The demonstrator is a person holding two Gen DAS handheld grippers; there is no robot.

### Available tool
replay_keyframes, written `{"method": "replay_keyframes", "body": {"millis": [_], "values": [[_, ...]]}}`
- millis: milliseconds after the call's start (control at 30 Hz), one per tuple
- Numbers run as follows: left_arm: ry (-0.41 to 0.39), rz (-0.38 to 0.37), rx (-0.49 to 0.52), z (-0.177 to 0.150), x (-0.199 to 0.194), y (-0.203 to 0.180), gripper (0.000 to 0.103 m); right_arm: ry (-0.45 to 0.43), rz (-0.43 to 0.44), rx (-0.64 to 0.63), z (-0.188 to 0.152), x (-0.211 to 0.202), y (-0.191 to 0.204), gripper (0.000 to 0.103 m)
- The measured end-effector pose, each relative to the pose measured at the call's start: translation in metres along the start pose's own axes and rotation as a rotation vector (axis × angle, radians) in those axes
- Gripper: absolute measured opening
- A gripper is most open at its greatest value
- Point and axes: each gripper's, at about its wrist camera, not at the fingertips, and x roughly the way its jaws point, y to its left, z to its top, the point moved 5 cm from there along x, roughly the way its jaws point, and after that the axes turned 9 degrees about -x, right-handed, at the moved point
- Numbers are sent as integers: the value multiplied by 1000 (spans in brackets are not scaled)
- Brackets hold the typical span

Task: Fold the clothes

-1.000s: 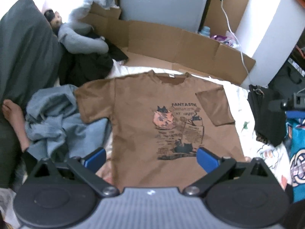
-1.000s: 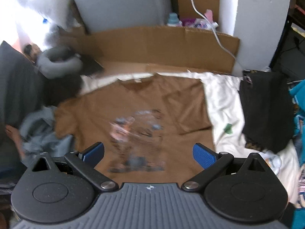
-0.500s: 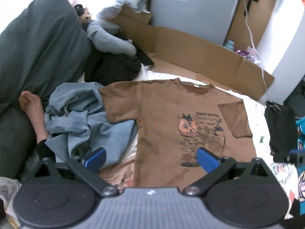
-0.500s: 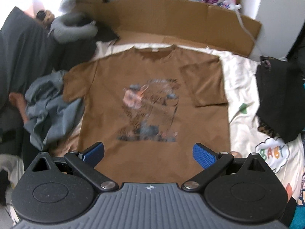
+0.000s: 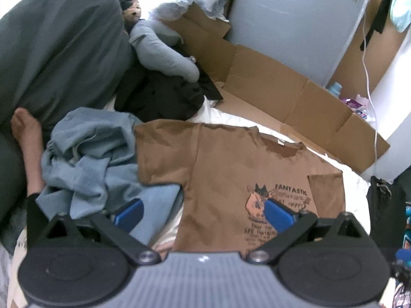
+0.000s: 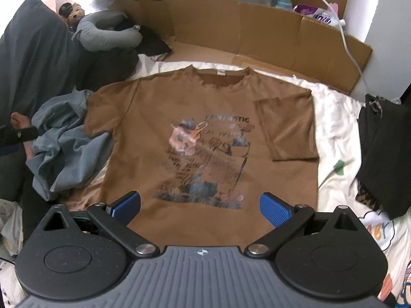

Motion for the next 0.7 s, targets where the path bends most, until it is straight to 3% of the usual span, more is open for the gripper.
{"method": "replay_keyframes", "body": {"millis": [267, 500, 700], "values": [[17, 22, -8, 14, 53, -7, 102, -79, 12, -40, 13, 2, -4, 102], [28, 9, -86, 18, 96, 22, 100, -132, 37, -87, 26, 23, 9, 102], [33, 60, -93, 37, 130, 48, 92, -176, 60, -115, 47, 56, 34, 100]]}}
